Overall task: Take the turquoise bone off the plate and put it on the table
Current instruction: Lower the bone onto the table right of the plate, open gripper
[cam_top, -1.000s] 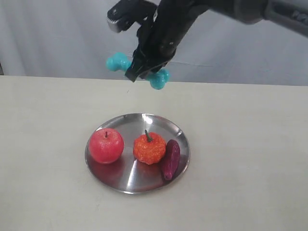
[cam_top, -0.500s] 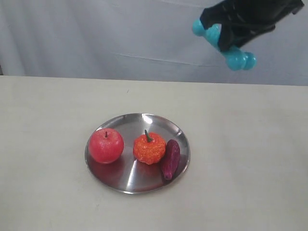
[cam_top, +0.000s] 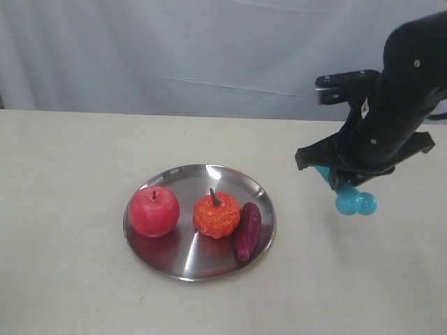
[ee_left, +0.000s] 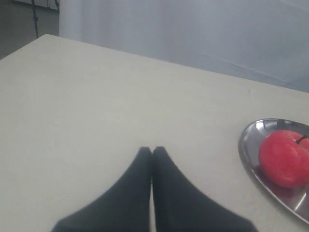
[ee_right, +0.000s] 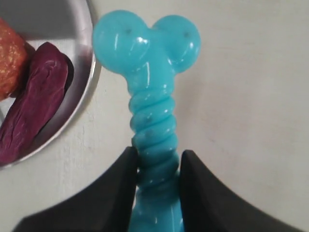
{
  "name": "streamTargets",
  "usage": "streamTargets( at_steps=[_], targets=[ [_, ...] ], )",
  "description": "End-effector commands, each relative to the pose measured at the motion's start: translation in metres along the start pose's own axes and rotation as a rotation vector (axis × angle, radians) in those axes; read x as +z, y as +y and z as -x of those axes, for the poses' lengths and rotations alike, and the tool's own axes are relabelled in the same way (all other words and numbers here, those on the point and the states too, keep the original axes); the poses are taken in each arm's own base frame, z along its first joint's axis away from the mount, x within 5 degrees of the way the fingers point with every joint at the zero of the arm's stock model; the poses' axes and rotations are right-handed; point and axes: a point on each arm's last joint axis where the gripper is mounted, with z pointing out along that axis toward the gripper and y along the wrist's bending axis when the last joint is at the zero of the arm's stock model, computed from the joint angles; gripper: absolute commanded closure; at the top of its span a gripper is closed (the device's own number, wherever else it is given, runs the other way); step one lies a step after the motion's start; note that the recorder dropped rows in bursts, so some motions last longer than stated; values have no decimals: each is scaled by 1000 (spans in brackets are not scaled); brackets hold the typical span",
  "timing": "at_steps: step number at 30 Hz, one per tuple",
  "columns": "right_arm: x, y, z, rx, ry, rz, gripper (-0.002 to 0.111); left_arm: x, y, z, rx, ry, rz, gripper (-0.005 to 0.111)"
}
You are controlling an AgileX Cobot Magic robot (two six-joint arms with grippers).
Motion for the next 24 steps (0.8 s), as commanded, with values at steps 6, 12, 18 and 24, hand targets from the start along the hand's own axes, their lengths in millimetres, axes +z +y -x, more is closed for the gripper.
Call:
streamTargets(
  at_steps=[6,12,18,24],
  targets=[
    [60,7,0,72,-57,32,109,0,0,0,0,-3,-6,107],
    [86,10,3,71,-75,27,109,0,0,0,0,-3,-6,107],
    [102,12,3,101,-83,35,109,0,0,0,0,-3,-6,107],
    [117,13,4,77,-92,28,109,0,0,0,0,-3,-6,107]
  ],
)
